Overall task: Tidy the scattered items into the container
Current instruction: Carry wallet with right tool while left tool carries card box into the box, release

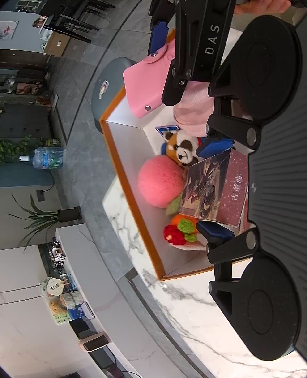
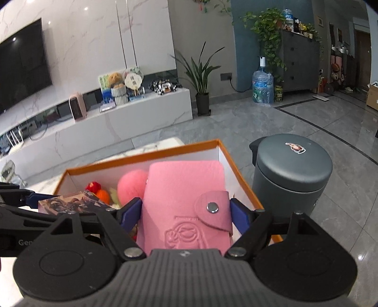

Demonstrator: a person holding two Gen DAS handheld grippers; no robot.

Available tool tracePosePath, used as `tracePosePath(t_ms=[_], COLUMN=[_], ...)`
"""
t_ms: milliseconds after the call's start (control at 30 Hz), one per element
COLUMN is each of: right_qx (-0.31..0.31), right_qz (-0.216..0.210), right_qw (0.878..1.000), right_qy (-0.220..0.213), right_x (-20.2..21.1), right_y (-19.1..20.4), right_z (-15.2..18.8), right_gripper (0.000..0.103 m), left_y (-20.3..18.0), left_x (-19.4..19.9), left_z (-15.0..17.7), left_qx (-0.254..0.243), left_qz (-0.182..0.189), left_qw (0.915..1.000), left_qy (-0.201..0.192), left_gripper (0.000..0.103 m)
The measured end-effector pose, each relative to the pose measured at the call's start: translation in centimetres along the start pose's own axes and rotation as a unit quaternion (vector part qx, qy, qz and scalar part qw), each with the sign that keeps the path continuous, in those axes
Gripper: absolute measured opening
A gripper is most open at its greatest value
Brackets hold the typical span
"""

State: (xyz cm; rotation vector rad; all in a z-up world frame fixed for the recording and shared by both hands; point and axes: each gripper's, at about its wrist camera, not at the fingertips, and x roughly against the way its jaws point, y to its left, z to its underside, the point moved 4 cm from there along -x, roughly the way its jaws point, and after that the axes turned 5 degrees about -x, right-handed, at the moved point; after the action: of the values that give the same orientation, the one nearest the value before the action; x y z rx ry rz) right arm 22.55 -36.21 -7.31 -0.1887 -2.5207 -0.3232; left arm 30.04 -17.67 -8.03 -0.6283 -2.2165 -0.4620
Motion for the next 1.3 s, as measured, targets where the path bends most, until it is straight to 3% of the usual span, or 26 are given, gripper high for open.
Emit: tracePosePath(t_ms=[233,467,633,900,1300], right_qx=[-0.003,0.007,-0.008,-0.027,-0.082], right_qz=[0.009,0.017,0.008,-0.008,-0.053], right_qw=[0.999,0.999,0.999,0.999,0.995], right_qy=[0.041,0.043,0.039,0.034,0.035], right_x=[-2.0,-2.6,-2.5,-1.7,-0.6], right_y=[-0.2,0.2,0.0,0.0,-0.2], right_z=[1.5,2.0,2.2,2.3,1.8], right_gripper=[0.081,0.081,0.082,0.085,0.088], left_y=[0.2,0.3,0.4,0.8,0.8], left_x=[-0.7,-1.0,-0.7,0.1,1.8], left_z=[0.5,1.0,1.5,2.1,2.3], left_qx=[-0.009,-0.006,0.012,0.027,0.042], left_qz=[0.004,0.004,0.006,0.015,0.031], left_qw=[0.9999,0.9998,0.9998,0.9995,0.9985], left_qy=[0.014,0.019,0.016,0.008,-0.016], left_gripper=[0.070,0.070,0.071,0.082,0.082])
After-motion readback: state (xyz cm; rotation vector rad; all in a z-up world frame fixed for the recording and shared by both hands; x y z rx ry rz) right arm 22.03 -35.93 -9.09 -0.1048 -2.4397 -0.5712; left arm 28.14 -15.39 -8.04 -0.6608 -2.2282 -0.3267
